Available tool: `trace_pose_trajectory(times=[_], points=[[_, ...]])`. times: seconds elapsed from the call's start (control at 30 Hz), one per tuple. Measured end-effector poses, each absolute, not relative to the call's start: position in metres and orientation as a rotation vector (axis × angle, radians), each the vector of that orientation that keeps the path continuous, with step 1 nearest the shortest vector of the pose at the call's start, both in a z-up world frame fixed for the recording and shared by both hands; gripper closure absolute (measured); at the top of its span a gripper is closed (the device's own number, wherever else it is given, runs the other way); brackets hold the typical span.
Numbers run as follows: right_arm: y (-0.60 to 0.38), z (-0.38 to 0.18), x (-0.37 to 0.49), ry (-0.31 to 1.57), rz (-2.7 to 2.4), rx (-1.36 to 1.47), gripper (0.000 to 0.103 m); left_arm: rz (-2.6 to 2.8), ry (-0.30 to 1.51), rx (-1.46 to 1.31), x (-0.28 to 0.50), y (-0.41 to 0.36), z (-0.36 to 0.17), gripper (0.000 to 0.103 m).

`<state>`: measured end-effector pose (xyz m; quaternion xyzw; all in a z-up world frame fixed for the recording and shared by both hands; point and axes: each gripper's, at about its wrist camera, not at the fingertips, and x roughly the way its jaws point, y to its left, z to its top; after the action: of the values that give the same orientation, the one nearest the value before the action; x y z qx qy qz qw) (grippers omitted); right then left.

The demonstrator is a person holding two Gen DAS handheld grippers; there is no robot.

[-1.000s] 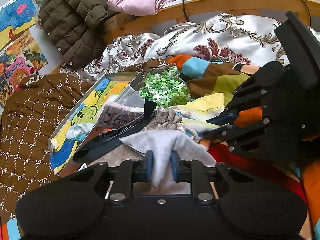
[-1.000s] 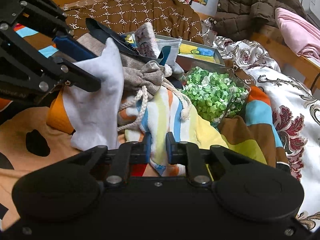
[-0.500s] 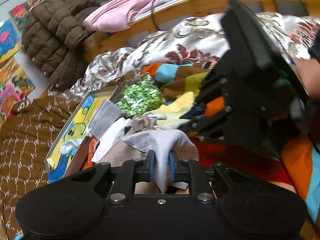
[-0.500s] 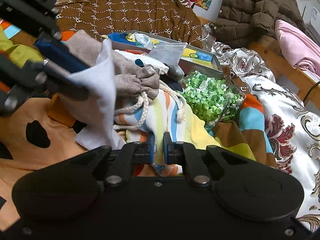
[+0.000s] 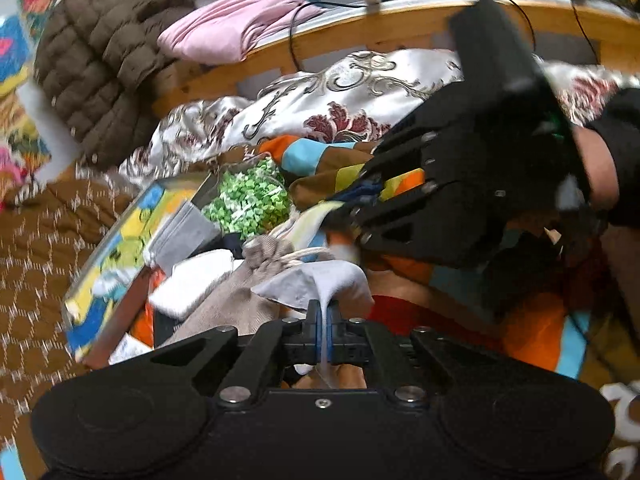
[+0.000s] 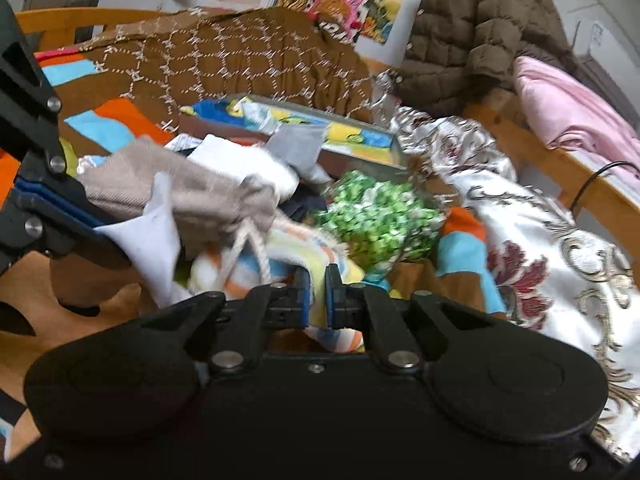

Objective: Organize soft objects
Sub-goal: 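Lift and carry the white cloth and striped fabric with both tools to the tray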

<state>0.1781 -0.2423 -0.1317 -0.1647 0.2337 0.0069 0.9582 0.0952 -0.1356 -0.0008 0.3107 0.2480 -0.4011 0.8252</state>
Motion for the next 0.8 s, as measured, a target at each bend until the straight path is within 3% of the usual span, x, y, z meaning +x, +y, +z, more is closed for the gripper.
trace_pose_trajectory(times=[0.23, 0.8], points=[[-0.245, -0.103, 0.140, 0.360, -0.052, -0.348, 0.101, -0.814, 0.595, 0.519, 0.087, -0.133, 0.032, 0.102], [-0.265, -0.044, 0.092, 0.140, -0.163, -0.361, 0.101, -0.650, 0.499, 0.266, 0.107, -0.106, 0.111, 0.102]])
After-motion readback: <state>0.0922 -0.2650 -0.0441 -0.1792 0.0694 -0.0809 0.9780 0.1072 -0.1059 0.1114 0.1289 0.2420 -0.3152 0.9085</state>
